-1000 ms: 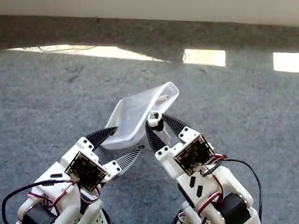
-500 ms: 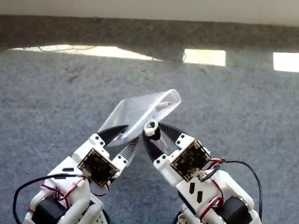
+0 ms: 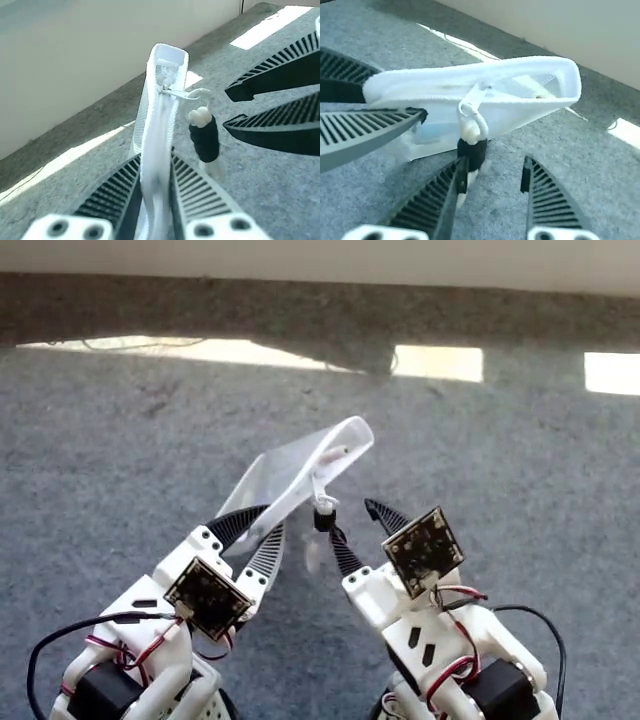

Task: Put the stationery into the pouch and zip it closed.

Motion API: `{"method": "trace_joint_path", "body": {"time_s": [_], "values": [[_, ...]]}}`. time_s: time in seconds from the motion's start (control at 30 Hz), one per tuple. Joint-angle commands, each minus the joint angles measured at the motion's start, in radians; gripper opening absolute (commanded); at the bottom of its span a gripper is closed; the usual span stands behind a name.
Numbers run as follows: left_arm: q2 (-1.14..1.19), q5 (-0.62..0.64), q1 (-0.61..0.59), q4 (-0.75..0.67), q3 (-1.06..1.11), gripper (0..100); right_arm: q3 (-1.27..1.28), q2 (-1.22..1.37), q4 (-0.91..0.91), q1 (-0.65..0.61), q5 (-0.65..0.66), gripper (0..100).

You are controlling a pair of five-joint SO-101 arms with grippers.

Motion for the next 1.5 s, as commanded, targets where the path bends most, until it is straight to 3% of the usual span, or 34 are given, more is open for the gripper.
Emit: {"method": "trace_joint_path", "body": {"time_s": [0.0,0.23,0.93,1.17,1.47], "values": [[-0.010,0.003,-0.018,-0.021,-0.004,1,-0.012,0.002,0.002,0.018,-0.057,16.3],[-0.010,0.003,-0.038,-0.020,-0.002,1,-0.004,0.002,-0.105,0.018,-0.117,16.3],[-0.012,0.003,-0.033,-0.018,-0.002,1,0.117,0.002,-0.329,-0.079,-0.107,16.1],[-0.012,0.003,-0.033,-0.018,-0.002,1,0.114,0.001,-0.332,-0.081,-0.051,7.2],[-0.012,0.003,-0.033,-0.018,-0.002,1,0.110,0.001,-0.334,-0.079,-0.031,3.9]]}}
